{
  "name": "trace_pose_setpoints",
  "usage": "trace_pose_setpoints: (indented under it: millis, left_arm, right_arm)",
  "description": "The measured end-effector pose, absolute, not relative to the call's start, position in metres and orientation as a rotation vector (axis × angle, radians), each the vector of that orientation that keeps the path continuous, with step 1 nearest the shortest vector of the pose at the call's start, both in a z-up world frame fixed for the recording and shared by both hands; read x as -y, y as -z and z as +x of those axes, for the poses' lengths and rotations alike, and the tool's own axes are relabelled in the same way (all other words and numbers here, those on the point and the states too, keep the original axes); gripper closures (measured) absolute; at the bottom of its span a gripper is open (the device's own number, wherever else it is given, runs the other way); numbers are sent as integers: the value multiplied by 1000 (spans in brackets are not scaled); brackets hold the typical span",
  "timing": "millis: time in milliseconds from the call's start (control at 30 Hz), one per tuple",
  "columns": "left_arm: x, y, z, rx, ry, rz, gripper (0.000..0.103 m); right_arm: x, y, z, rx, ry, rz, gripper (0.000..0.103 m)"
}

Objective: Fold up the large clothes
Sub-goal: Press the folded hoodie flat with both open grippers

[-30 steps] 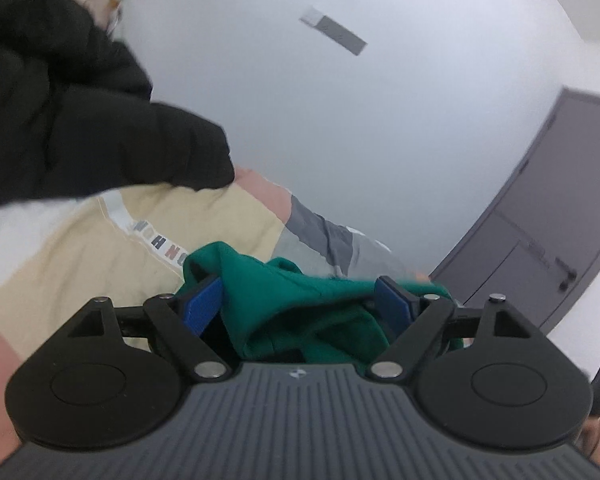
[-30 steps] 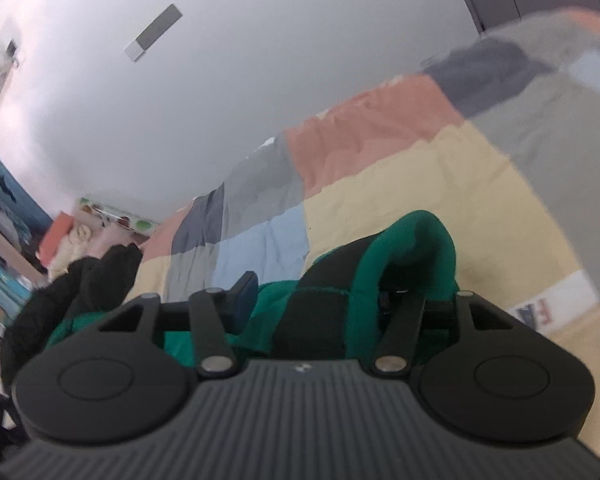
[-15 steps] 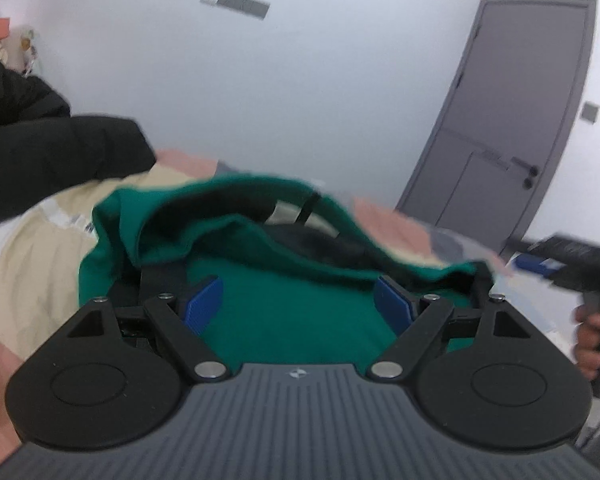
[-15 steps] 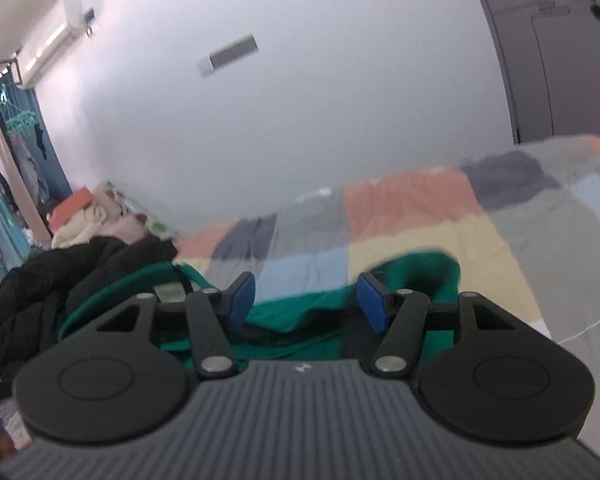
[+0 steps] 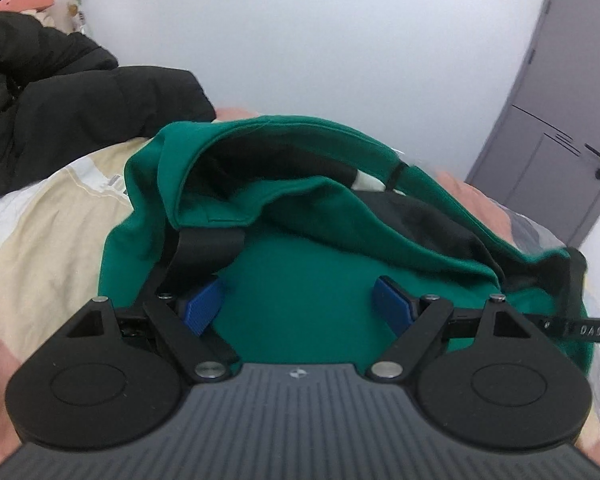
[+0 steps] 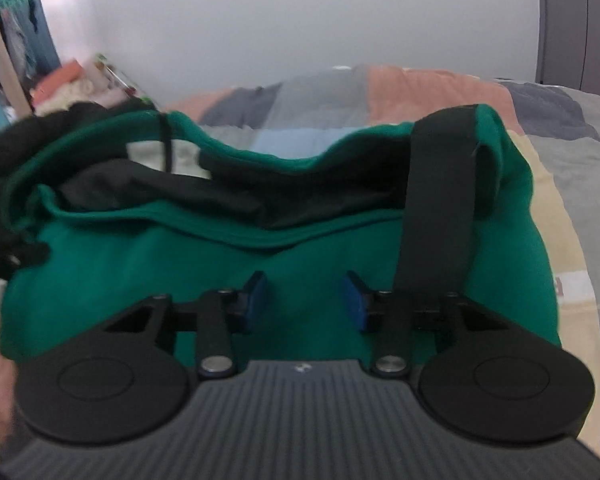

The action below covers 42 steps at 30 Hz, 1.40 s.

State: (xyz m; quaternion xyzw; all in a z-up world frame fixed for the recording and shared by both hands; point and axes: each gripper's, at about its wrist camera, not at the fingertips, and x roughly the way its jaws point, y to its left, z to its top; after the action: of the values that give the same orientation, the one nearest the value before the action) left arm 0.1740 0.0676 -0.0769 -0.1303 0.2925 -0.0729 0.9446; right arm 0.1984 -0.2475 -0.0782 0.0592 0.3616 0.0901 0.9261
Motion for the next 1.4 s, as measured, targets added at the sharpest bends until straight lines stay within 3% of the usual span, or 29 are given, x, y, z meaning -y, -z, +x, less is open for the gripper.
trace_pose_setpoints:
  millis: [433, 767, 1033, 1400]
  left_arm:
    - [-112, 90, 239, -579, 117, -428, 17]
    - [-129, 80, 257, -480, 139, -496, 17]
    - [-103, 68, 235, -516, 179, -447, 17]
    - [-51, 71, 198, -546, 291, -269, 17]
  right_arm:
    - [255, 90, 274, -677, -122, 171, 60]
    - [297, 72, 273, -399, -44, 326, 57]
    - [281, 71, 256, -515, -168, 407, 56]
    - [214, 64, 199, -586, -345, 186, 56]
